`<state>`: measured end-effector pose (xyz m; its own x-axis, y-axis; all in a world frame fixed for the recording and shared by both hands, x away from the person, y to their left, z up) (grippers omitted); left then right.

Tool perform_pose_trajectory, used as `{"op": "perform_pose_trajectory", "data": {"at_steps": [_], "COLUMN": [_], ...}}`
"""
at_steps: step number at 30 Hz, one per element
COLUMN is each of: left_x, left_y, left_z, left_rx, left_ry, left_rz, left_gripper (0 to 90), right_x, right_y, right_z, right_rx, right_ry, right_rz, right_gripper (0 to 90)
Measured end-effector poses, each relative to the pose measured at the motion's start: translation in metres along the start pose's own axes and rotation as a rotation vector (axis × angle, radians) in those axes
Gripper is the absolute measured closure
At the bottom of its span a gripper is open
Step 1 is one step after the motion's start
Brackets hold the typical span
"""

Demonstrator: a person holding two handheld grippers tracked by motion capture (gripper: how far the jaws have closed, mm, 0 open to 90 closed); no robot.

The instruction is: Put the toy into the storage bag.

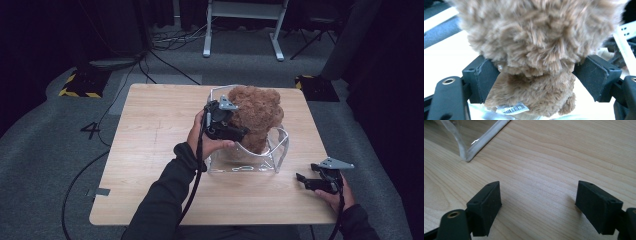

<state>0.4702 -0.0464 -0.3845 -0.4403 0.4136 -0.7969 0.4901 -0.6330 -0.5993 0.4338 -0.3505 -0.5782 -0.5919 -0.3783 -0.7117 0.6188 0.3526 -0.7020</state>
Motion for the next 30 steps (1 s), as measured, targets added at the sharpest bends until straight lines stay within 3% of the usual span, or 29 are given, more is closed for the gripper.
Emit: {"op": "perform_pose_trajectory", "data": {"at_steps": [5, 12, 19, 24, 30], "left_x": [-0.006, -0.009, -0.003, 0.002, 0.008], "left_y": [-0.016, -0.034, -0.046, -0.052, -0.062], "left_z": [-0.003, -0.006, -0.009, -0.012, -0.019], "left_rx": [0.000, -0.006, -0.025, -0.021, -0.053], "left_ry": [-0.004, 0.007, 0.032, 0.027, 0.039], "left_rz": [0.064, 0.111, 0.124, 0.137, 0.143], "left_gripper": [20.0, 19.4, 18.9, 18.5, 17.5], "right_x": [0.000, 0.000, 0.000, 0.000, 0.000], "right_y": [0.000, 0.000, 0.000, 0.000, 0.000], "right_z": [0.000, 0.000, 0.000, 0.000, 0.000], "right_rx": [-0.001, -0.002, -0.004, -0.005, -0.005], "right_ry": [0.001, 0.003, 0.004, 0.006, 0.006], "right_rz": [-0.001, -0.002, -0.002, -0.002, -0.003], "right_gripper": [20.3, 20.3, 20.3, 20.3, 20.3]}}
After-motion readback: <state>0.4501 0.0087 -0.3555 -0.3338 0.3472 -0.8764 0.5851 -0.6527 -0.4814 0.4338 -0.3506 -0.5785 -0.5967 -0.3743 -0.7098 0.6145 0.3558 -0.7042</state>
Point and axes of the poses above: each handheld gripper's, and its own axes: y roughly forward along the jaws, x roughly out of its underside, z roughly to its right, the point moved 10 cm from there along y, roughly forward along the jaws, and after that the axes turned 3 degrees about -z, right-handed, at the moved point
